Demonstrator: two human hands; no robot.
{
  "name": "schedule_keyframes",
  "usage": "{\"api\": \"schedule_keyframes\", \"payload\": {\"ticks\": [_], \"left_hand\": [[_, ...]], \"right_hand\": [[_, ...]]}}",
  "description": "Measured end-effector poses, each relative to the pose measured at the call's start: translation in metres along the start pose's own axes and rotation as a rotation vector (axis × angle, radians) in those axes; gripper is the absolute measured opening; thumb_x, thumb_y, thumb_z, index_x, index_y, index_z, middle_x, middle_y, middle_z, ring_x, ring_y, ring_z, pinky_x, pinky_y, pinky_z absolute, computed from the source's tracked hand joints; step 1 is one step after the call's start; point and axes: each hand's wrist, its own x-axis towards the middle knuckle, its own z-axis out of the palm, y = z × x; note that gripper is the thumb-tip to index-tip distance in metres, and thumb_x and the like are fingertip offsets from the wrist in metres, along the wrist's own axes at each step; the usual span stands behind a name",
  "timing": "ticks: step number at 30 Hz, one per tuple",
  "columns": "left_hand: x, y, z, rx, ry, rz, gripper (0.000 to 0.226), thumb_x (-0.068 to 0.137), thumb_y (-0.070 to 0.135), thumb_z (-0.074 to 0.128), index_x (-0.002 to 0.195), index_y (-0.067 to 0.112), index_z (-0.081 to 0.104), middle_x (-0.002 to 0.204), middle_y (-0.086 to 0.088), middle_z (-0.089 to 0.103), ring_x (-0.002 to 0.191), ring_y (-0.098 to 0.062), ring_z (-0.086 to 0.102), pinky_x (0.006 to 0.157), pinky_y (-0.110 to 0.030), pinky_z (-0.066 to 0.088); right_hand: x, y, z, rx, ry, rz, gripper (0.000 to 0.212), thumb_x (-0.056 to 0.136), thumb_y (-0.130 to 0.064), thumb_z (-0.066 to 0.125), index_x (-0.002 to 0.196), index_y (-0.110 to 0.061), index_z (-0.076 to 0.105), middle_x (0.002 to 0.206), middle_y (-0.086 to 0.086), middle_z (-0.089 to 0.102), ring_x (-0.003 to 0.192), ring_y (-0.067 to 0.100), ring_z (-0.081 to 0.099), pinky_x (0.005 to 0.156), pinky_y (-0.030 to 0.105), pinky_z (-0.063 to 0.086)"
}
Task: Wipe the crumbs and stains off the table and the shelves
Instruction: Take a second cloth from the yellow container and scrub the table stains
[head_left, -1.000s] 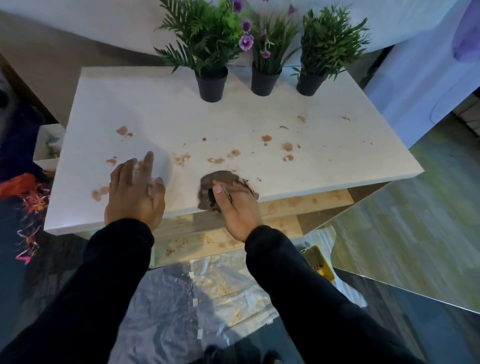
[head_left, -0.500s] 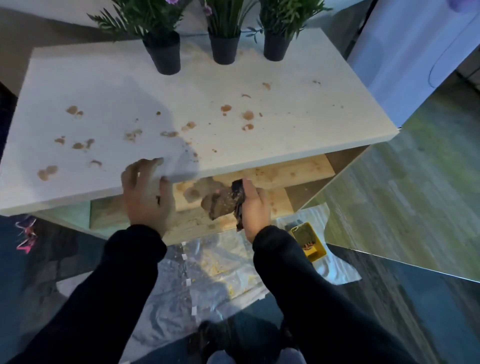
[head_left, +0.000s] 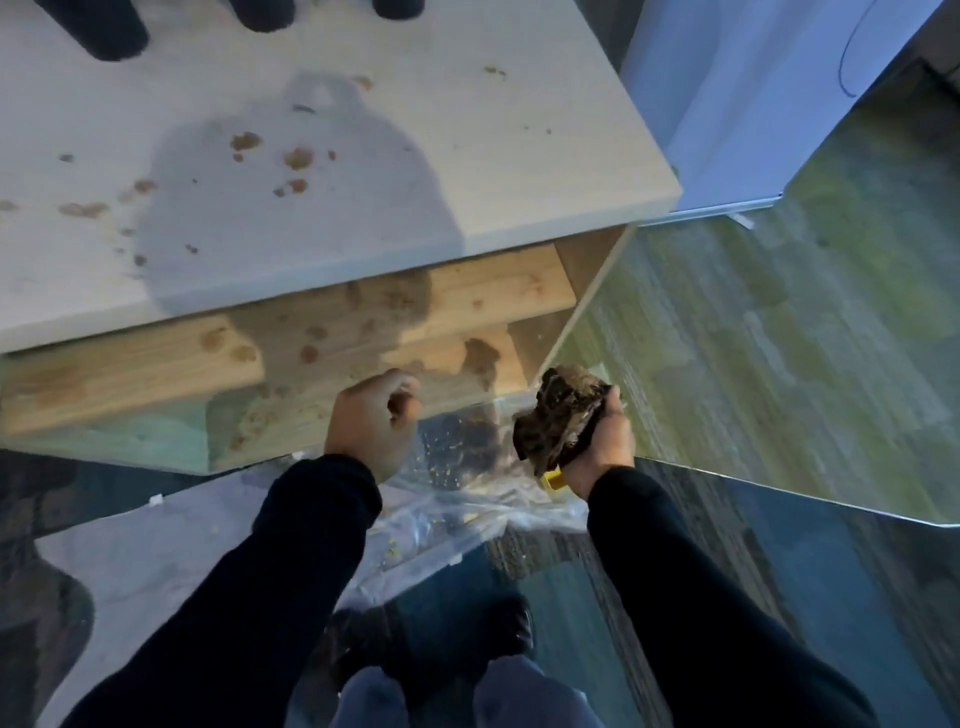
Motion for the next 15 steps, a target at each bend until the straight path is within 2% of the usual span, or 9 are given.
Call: {"api": "schedule_keyframes", "payload": {"ticks": [3,4,6,8,9,11,13,15], "left_hand": [[0.002,0.007,0.052,-0.004,-0.117,-0.03,0.012,0.095,0.012,0.059,0.089,0.014,0.069,0.075,-0.001,0.069,0.069,-0.021,0.062,0.065,-0.032,0.049],[0.003,0.008,0.07,-0.008,-0.161,-0.033,0.013,0.096,0.014,0.059,0.086,0.017,0.067,0.072,0.002,0.067,0.066,-0.016,0.061,0.062,-0.03,0.047],[0.007,0.006,0.115,-0.017,-0.242,-0.025,0.016,0.096,0.015,0.059,0.083,0.023,0.065,0.068,0.013,0.062,0.063,0.0,0.057,0.06,-0.018,0.04],[0.011,0.002,0.158,-0.039,-0.312,-0.026,0.016,0.095,0.014,0.059,0.084,0.02,0.069,0.068,0.017,0.06,0.06,0.004,0.054,0.057,-0.008,0.035],[0.014,-0.004,0.185,-0.056,-0.345,-0.015,0.016,0.095,0.014,0.059,0.085,0.017,0.07,0.068,0.017,0.06,0.059,0.004,0.053,0.057,-0.006,0.034],[0.016,-0.019,0.228,-0.104,-0.378,-0.002,0.017,0.095,0.012,0.059,0.085,0.013,0.073,0.067,0.01,0.063,0.059,0.001,0.054,0.057,-0.01,0.037],[0.017,-0.044,0.278,-0.122,-0.414,0.028,0.018,0.095,0.011,0.059,0.082,0.013,0.072,0.067,0.003,0.066,0.06,-0.009,0.058,0.059,-0.02,0.042],[0.018,-0.073,0.322,-0.118,-0.47,0.02,0.018,0.094,0.016,0.058,0.082,0.015,0.072,0.068,0.005,0.067,0.066,-0.014,0.062,0.062,-0.025,0.047]], "right_hand": [[0.035,-0.011,-0.035,0.01,0.059,0.014,0.069,0.098,-0.067,0.04,0.136,-0.013,0.062,0.128,0.016,0.069,0.12,0.034,0.065,0.105,0.05,0.048],[0.045,-0.012,-0.046,0.006,0.073,0.021,0.07,0.099,-0.067,0.039,0.135,-0.013,0.062,0.127,0.016,0.069,0.119,0.034,0.065,0.103,0.048,0.05],[0.074,-0.006,-0.074,0.014,0.085,0.036,0.069,0.1,-0.068,0.035,0.129,-0.013,0.065,0.122,0.016,0.072,0.112,0.032,0.068,0.097,0.047,0.052],[0.101,0.002,-0.101,0.003,0.081,0.042,0.071,0.1,-0.068,0.033,0.128,-0.013,0.066,0.118,0.014,0.074,0.109,0.031,0.07,0.099,0.047,0.052],[0.12,0.008,-0.118,0.008,0.086,0.039,0.073,0.099,-0.07,0.033,0.132,-0.013,0.065,0.122,0.014,0.072,0.113,0.031,0.069,0.103,0.049,0.05],[0.153,0.018,-0.145,0.026,0.071,0.038,0.074,0.098,-0.071,0.033,0.137,-0.015,0.062,0.131,0.014,0.068,0.121,0.033,0.065,0.109,0.052,0.045],[0.195,0.03,-0.177,0.041,0.097,0.038,0.07,0.099,-0.068,0.034,0.135,-0.015,0.064,0.131,0.015,0.067,0.121,0.034,0.065,0.107,0.054,0.047],[0.232,0.038,-0.204,0.053,0.13,-0.011,0.062,0.103,-0.06,0.035,0.132,-0.014,0.067,0.128,0.015,0.069,0.116,0.032,0.068,0.102,0.05,0.051]]}}
